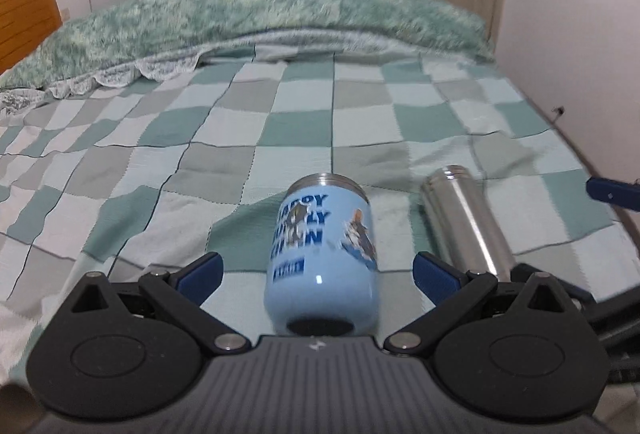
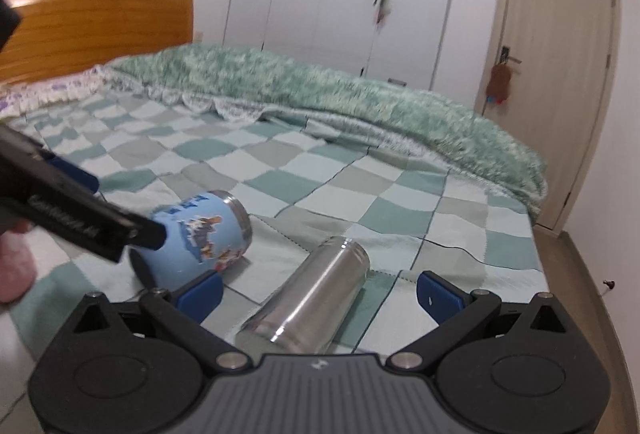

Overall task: Flip cup upright
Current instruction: 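Move the left gripper to the lying blue tumbler and close on it, then lift the blue tumbler with the left gripper and rotate it upright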

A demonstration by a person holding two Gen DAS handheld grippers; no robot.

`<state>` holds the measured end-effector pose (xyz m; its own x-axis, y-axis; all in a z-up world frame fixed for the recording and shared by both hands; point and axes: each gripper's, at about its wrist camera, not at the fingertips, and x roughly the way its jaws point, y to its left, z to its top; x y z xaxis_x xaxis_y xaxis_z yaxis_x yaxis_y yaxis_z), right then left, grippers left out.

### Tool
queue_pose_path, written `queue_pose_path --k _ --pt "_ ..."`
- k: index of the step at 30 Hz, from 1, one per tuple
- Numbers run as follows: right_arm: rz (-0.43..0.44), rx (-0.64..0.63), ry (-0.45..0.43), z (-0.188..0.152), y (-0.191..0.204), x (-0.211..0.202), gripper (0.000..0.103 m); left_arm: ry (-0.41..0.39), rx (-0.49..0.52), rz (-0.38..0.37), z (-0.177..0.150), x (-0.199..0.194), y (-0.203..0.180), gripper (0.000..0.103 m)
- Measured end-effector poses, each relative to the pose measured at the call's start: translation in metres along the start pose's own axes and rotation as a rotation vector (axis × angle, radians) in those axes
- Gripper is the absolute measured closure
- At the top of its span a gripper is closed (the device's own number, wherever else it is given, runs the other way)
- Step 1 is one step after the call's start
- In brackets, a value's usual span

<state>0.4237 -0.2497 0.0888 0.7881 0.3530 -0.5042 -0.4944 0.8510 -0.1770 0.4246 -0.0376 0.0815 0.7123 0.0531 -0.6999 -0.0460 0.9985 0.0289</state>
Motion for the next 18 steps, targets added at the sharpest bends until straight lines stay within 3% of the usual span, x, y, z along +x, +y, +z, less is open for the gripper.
queue_pose_path --k 6,12,14,18 --pt "0.054 -0.060 0.087 0.012 -0.008 0.035 0.000 0.140 0.005 0.012 0.020 0.050 -0.007 0.001" --pt "0.073 -0.048 0.110 0.004 -0.015 0.059 0.000 0.273 0.041 0.034 0.024 0.089 -0.013 0.018" --pt "0.081 -0.047 0.115 0.000 -0.015 0.063 0.000 0.296 0.058 0.047 0.021 0.099 -0.016 0.018" --pt "0.077 -0.061 0.129 -0.002 -0.013 0.064 0.000 0.268 0.049 0.049 0.017 0.097 -0.016 0.019"
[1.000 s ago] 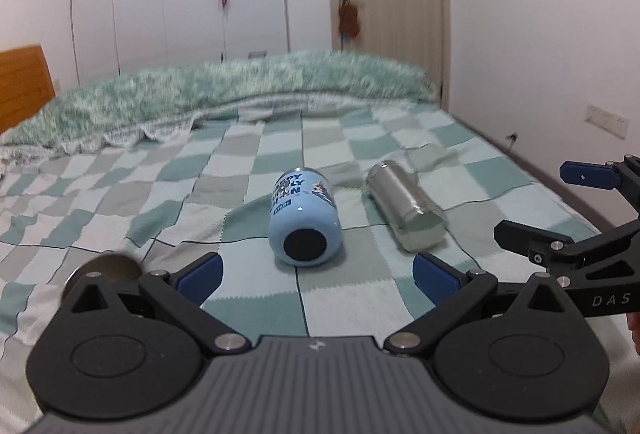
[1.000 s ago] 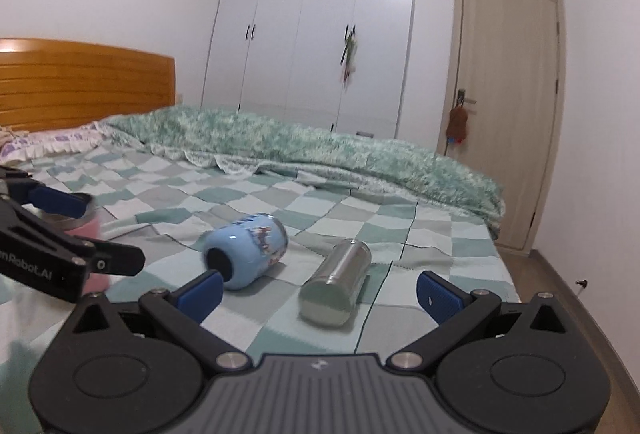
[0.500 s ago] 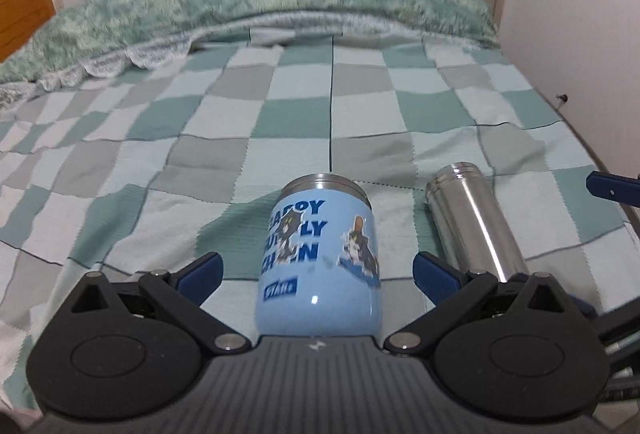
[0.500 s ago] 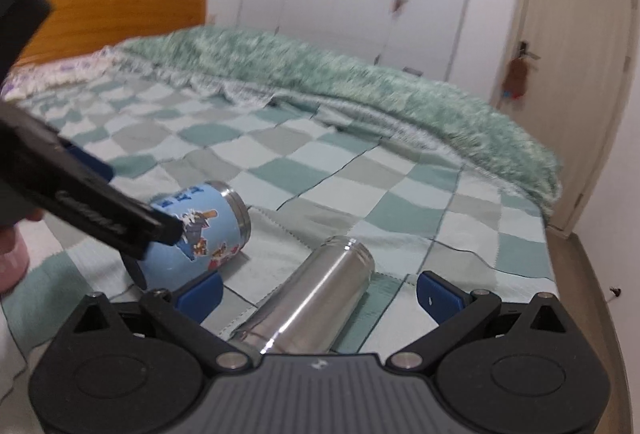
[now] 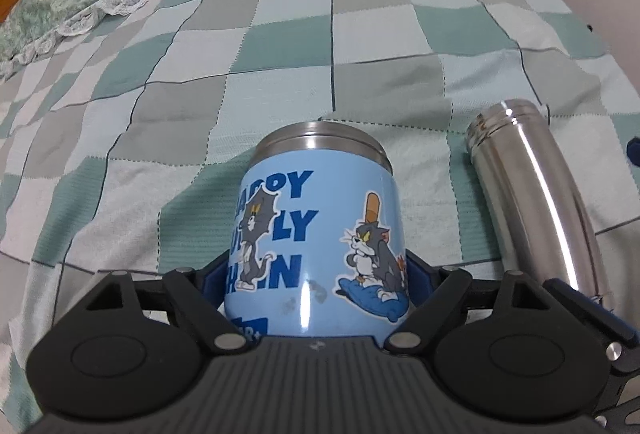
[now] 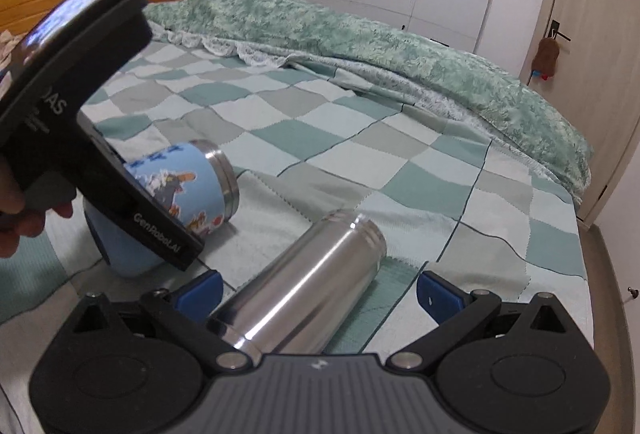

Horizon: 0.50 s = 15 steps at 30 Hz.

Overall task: Flip cup upright
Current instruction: 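Lift the blue tumbler with the left gripper and rotate it upright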

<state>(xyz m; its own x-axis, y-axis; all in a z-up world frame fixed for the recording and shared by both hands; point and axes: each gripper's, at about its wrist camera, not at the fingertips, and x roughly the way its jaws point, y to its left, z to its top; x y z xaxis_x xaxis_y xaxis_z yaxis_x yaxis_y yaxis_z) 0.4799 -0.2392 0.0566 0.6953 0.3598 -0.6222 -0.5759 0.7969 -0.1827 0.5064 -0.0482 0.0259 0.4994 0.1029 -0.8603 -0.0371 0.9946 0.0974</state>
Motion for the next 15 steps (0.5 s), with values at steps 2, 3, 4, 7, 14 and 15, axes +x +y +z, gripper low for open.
queue_pose_path --k 2,3,4,7,14,15 --pt "-0.006 -0.003 -0.006 0.002 0.004 -0.009 0.000 -0.005 -0.011 -0.009 -0.002 -0.006 0.002 0.019" --pt "-0.008 -0.006 -0.011 0.004 0.006 -0.014 0.000 -0.011 -0.008 -0.011 -0.004 -0.011 0.001 0.019" --pt "-0.011 -0.009 -0.018 0.005 0.008 -0.022 0.000 -0.023 -0.002 -0.015 -0.007 -0.018 0.000 0.019" --pt "-0.025 -0.020 -0.034 0.009 0.017 -0.047 0.000 -0.049 0.004 -0.046 -0.015 -0.039 -0.002 0.019" --pt "-0.053 -0.012 -0.039 -0.001 0.039 -0.119 0.000 -0.094 -0.006 -0.119 -0.058 -0.112 -0.002 0.019" --pt "-0.055 -0.007 -0.039 -0.006 0.044 -0.133 0.000 -0.098 -0.004 -0.129 -0.067 -0.123 -0.002 0.019"
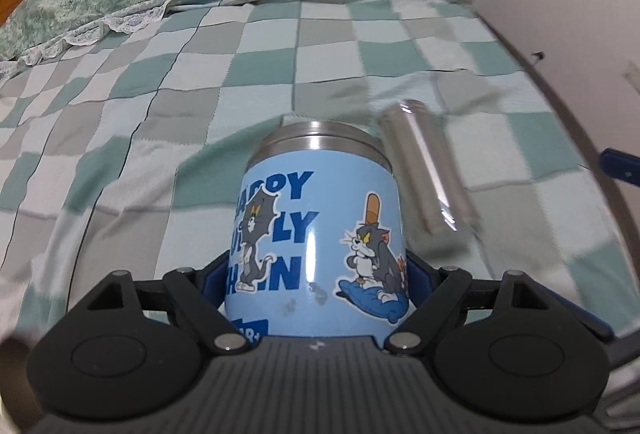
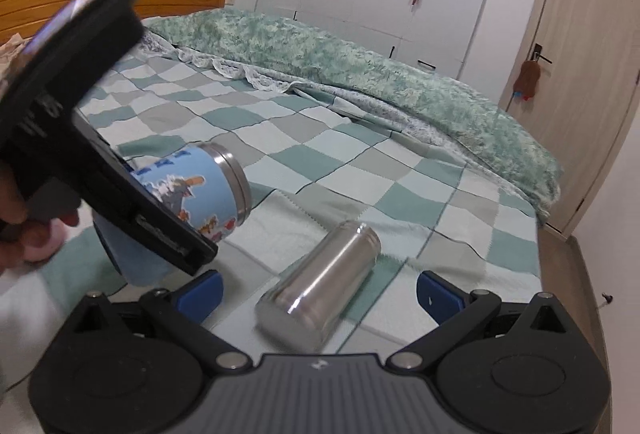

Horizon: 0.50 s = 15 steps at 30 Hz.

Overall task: Flip cup upright
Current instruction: 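Lift the blue tumbler with the left gripper and rotate it upright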

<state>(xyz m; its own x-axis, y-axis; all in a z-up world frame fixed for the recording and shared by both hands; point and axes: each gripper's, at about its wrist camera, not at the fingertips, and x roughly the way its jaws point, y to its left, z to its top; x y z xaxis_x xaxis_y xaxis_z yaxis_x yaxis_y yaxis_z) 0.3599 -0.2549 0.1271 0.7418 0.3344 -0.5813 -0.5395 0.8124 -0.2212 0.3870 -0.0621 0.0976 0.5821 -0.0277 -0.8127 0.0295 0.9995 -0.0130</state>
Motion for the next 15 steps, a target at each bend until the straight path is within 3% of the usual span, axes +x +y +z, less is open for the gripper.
queue_pose_path --k 7,11,15 --pt "-0.004 -0.023 0.047 -0.036 0.041 -0.073 0.000 0.023 -0.047 -0.105 -0.087 -0.063 -0.003 0.019" --pt "-0.011 -0.049 0.082 -0.064 0.071 -0.102 0.000 0.058 -0.076 -0.142 -0.132 -0.068 -0.001 0.019" --pt "-0.011 -0.039 0.136 -0.093 0.093 -0.115 0.000 0.109 -0.094 -0.141 -0.163 -0.049 -0.004 0.019"
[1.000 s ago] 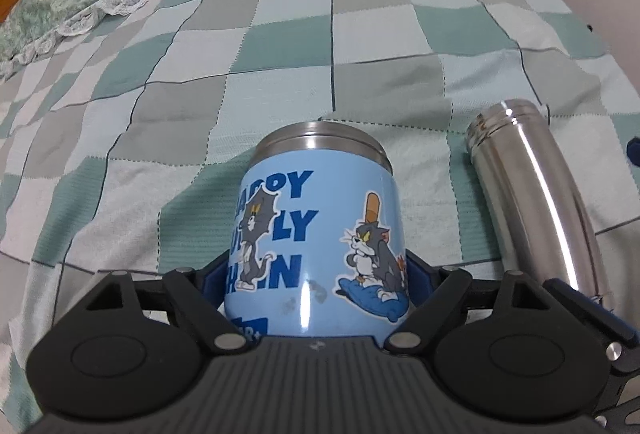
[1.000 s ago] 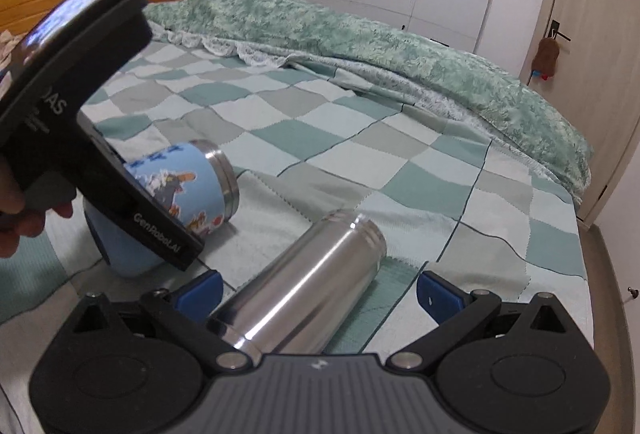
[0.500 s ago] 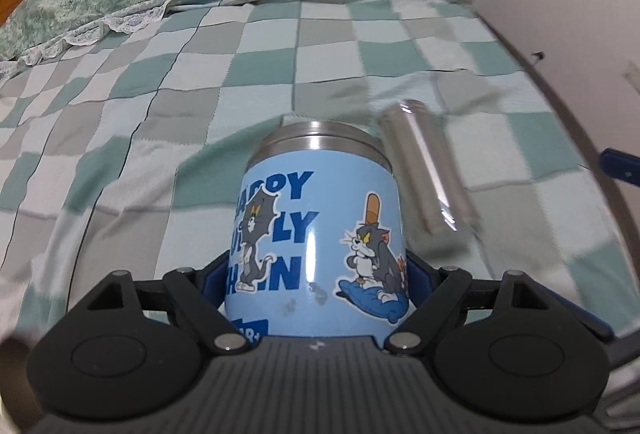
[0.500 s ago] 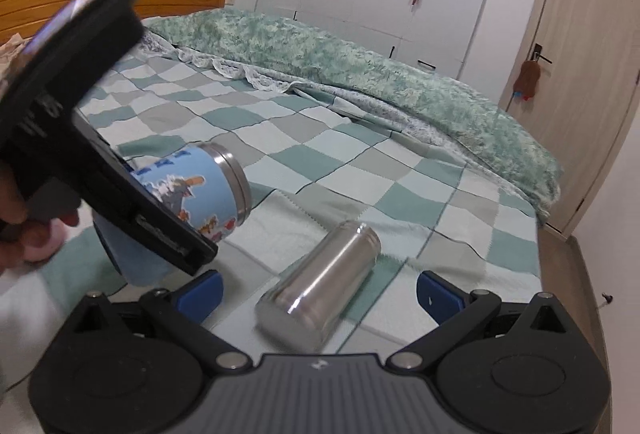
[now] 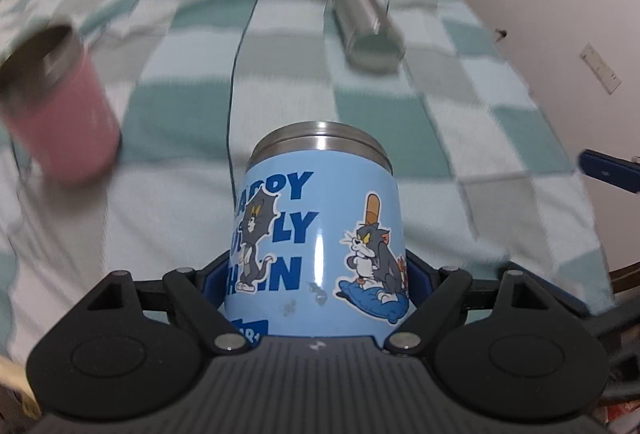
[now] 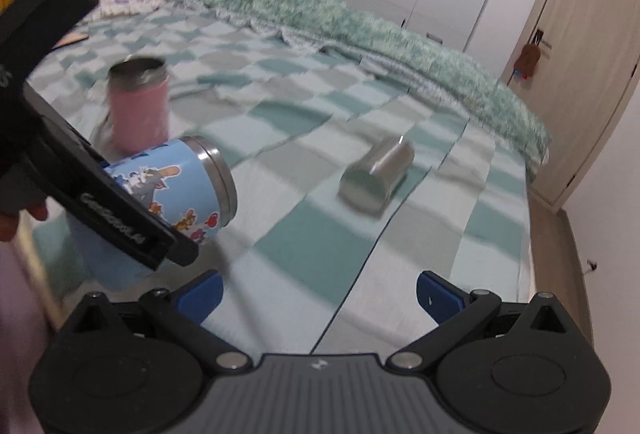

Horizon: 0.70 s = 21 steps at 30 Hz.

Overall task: Flip cup upright
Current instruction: 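Lift the blue tumbler with the left gripper and rotate it upright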

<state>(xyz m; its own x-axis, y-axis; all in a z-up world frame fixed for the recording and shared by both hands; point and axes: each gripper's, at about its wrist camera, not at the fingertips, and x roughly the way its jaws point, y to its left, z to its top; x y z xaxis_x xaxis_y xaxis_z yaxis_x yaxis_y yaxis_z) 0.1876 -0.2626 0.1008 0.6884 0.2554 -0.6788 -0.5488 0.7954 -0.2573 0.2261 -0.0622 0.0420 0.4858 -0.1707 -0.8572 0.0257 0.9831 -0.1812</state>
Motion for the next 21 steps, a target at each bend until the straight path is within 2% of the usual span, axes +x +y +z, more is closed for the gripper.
queue_pose_path --k 2,5,7,8,9,12,16,21 --pt "-0.003 0.013 0.024 -0.011 0.006 -0.002 0.000 -0.001 0.002 0.008 -0.014 0.010 -0.002 0.018" --pt "-0.005 0.036 0.048 -0.018 0.008 -0.004 0.000 -0.003 -0.017 0.002 -0.015 0.012 -0.002 0.018" --pt "-0.007 0.045 0.057 -0.020 0.011 -0.007 0.000 0.019 0.000 -0.021 -0.014 0.012 -0.001 0.011" --pt "-0.007 0.050 0.055 -0.021 0.012 -0.009 0.000 0.014 0.010 -0.032 -0.015 0.009 0.001 0.003" --pt "-0.006 0.055 0.052 -0.020 0.013 -0.011 0.000 -0.019 0.020 -0.052 -0.015 0.001 0.004 0.000" --pt "-0.006 0.072 0.034 -0.016 0.015 -0.021 0.000 -0.126 0.057 -0.098 -0.019 -0.027 0.017 0.000" --pt "0.017 0.122 -0.002 -0.003 0.017 -0.026 0.000 -0.273 0.148 -0.091 -0.029 -0.063 0.043 0.000" --pt "0.055 0.226 -0.018 0.018 0.037 -0.015 0.000 -0.297 0.212 -0.053 -0.032 -0.065 0.077 0.000"
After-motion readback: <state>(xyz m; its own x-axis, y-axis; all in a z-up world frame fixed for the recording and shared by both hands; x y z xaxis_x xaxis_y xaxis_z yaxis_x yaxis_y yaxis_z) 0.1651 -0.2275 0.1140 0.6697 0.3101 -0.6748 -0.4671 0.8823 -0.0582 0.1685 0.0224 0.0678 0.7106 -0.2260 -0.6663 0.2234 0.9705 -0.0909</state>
